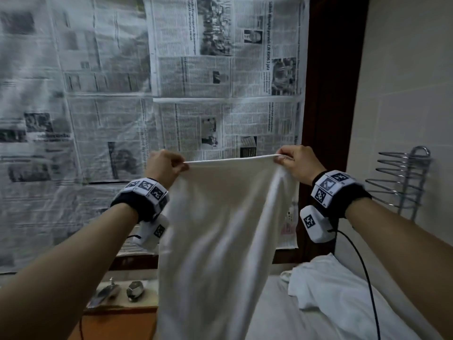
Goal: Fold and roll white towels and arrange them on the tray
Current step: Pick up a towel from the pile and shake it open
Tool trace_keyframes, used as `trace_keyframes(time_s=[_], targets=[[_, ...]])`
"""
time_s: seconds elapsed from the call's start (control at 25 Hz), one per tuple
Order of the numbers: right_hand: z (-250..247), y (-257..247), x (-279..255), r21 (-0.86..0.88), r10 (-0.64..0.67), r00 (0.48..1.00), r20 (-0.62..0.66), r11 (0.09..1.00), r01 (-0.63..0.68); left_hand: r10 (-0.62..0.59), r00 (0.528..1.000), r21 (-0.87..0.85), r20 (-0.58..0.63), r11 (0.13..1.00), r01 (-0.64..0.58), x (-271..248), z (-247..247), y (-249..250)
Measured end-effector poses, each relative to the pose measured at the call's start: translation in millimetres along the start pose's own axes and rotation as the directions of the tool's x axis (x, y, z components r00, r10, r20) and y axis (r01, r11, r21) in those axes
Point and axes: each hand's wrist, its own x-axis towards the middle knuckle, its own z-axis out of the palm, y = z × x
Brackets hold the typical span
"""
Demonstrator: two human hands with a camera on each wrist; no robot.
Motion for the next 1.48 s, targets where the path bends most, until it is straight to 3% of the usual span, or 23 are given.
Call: trace_keyframes(time_s=[0.16, 0.28, 0.4, 0.52, 0.68, 0.76, 0.92, 1.12, 1.2, 1.36, 1.48], targets=[[-2, -12, 2, 0.008, 0.054, 0.998, -0.040, 0.999, -0.054, -0.001, 0.998, 0.414, 0.060, 0.910, -0.024, -4, -19, -11], [-8, -11, 0, 0.000, 0.116, 0.990, -0.081, 0.993, -0.117, -0.088, 0.996, 0.491, 0.025, 0.869, 0.064, -8, -29, -19], [-12, -10, -5, 0.019, 0.164, 0.969, -0.184, 0.986, -0.164, -0.100, 0.994, 0.296, -0.053, 0.949, 0.112, -14, -32, -15], [-13, -13, -11, 0.032, 0.206, 0.916, -0.345, 0.978, -0.208, -0.101, 0.990, 0.084, -0.102, 0.990, 0.110, -10, -27, -7], [-14, -15, -20, 0.078, 0.261, 0.907, -0.330, 0.965, -0.250, -0.180, 0.969, -0.070, -0.167, 0.983, 0.171, -12, -26, -1], [-23, -24, -22, 0.169, 0.275, 0.901, -0.335, 0.959, -0.229, -0.199, 0.970, -0.137, -0.137, 0.974, 0.181, -12, -35, 9], [-49, -57, -23, 0.489, 0.316, 0.906, -0.282, 0.860, -0.148, -0.308, 0.949, -0.425, -0.065, 0.869, 0.253, 2, -65, 41], [-77, -96, -16, 0.661, 0.295, 0.919, -0.260, 0.748, -0.053, -0.282, 0.954, -0.697, -0.104, 0.705, 0.132, 13, -96, 80], [-77, -98, -12, 0.685, 0.326, 0.913, -0.246, 0.725, -0.074, -0.296, 0.951, -0.727, -0.091, 0.672, 0.139, 15, -92, 86], [-43, -68, -9, 0.674, 0.415, 0.903, -0.110, 0.699, -0.239, -0.352, 0.936, -0.628, 0.012, 0.726, 0.281, 11, -46, 56], [15, -20, -22, 0.610, 0.500, 0.866, -0.005, 0.688, -0.394, -0.464, 0.878, -0.537, 0.116, 0.714, 0.448, -10, 25, 1]])
